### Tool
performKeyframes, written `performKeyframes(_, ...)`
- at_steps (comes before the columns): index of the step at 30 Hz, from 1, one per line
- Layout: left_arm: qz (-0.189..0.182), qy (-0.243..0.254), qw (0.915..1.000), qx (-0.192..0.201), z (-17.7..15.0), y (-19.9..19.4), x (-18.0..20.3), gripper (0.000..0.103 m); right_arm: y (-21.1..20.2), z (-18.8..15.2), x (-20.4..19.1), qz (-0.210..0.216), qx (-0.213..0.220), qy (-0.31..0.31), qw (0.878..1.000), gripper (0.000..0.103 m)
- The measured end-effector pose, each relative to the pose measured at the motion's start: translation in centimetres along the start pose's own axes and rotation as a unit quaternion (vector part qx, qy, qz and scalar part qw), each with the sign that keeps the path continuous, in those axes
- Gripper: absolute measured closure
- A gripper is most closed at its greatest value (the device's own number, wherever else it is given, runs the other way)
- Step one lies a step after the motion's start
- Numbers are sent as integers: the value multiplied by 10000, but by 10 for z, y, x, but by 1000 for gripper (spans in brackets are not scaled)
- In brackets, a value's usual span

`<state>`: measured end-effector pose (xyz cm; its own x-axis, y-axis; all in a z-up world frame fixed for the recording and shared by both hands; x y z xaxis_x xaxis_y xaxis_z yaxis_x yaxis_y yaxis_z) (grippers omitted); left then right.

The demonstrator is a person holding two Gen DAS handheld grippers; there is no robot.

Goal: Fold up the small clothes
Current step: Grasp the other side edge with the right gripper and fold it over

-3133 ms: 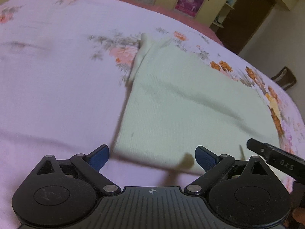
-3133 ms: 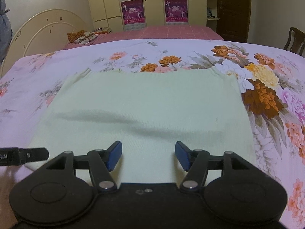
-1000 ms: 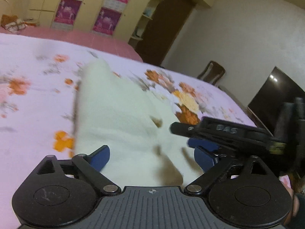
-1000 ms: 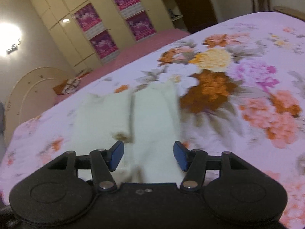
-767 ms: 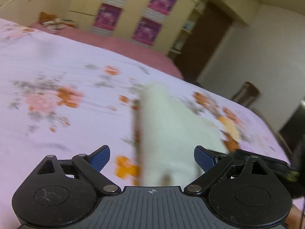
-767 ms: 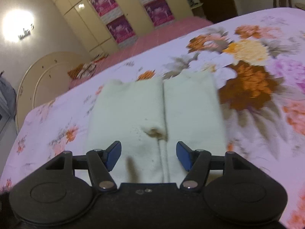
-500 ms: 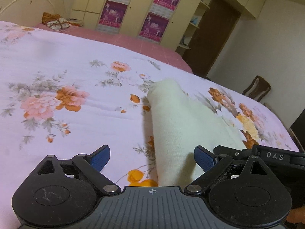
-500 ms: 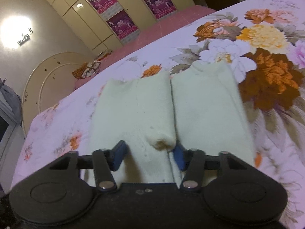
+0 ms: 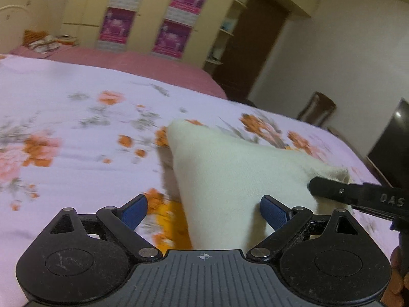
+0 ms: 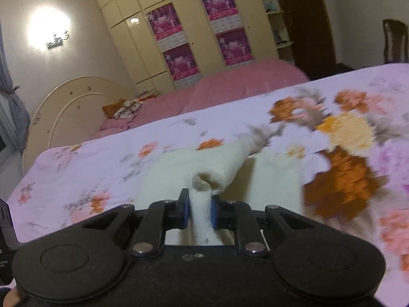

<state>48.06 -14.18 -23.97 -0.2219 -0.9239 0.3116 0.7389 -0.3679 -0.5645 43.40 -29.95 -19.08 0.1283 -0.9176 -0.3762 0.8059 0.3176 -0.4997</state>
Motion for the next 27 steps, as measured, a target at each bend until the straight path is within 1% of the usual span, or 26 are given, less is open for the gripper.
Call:
performKeyframes(2,-72,95,9998,-139,-7,6,9,9,-1,-6,20,-269,-85,51,9996,87)
performKeyframes(4,-23,219,9993,-316,-17,13,14,9,3,-20,43,-505,-260,303,9979,87)
performKeyframes(5,25,226,9988,-438,-22,17,14,9,11,-30,52,-588,-464,357,9966,87)
performKeyframes(6,32,207,9985,-505,-26,18,14,9,18,-36,57,-567,-645,400,9955,84)
performKeyframes(8,71,264,9982,-531,-31,16,13,9,15,-33,61,-491,-535,565,9958,77)
performKeyframes(10,45,281,9978,-604,-33,11,13,9,7,-29,61,-431,-514,721,9951,69)
performKeyframes(11,26,291,9976,-635,-35,7,13,9,1,-28,62,-409,-505,759,9950,67)
performKeyframes(12,31,319,9973,-655,-37,3,13,9,-5,-30,64,-408,-523,791,9947,61)
performKeyframes(14,32,379,9967,-721,-44,-5,13,9,-18,-36,67,-435,-571,845,9938,60)
performKeyframes(16,43,436,9958,-798,-53,-11,12,9,-29,-49,65,-462,-678,829,9932,62)
performKeyframes(18,76,612,9949,-797,-64,-19,15,9,-33,-64,63,-478,-852,796,9920,62)
performKeyframes(20,102,816,9935,-787,-72,-27,18,9,-35,-86,63,-512,-1144,801,9889,71)
performKeyframes(21,98,870,9930,-790,-76,-31,19,9,-38,-94,63,-502,-1221,883,9873,77)
performKeyframes(22,87,901,9926,-806,-78,-34,20,9,-42,-100,62,-490,-1205,940,9870,82)
performKeyframes(24,80,968,9919,-822,-81,-39,21,9,-51,-104,61,-525,-1171,948,9872,90)
performKeyframes(27,62,873,9919,-916,-78,-43,19,9,-53,-111,65,-621,-1219,912,9864,90)
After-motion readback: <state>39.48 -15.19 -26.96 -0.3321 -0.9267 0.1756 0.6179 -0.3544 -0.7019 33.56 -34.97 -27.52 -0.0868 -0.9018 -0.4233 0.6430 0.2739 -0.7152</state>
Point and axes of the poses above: each gripper's, at about its wrist camera, not at the fingertips, and y roughly the way its jaws point, x to its right, z to its top, the point moved 10 cm from there along y, roughly the way its jaws point, and after that the axes turned 2 degrees about y, right-handed, at the moved point
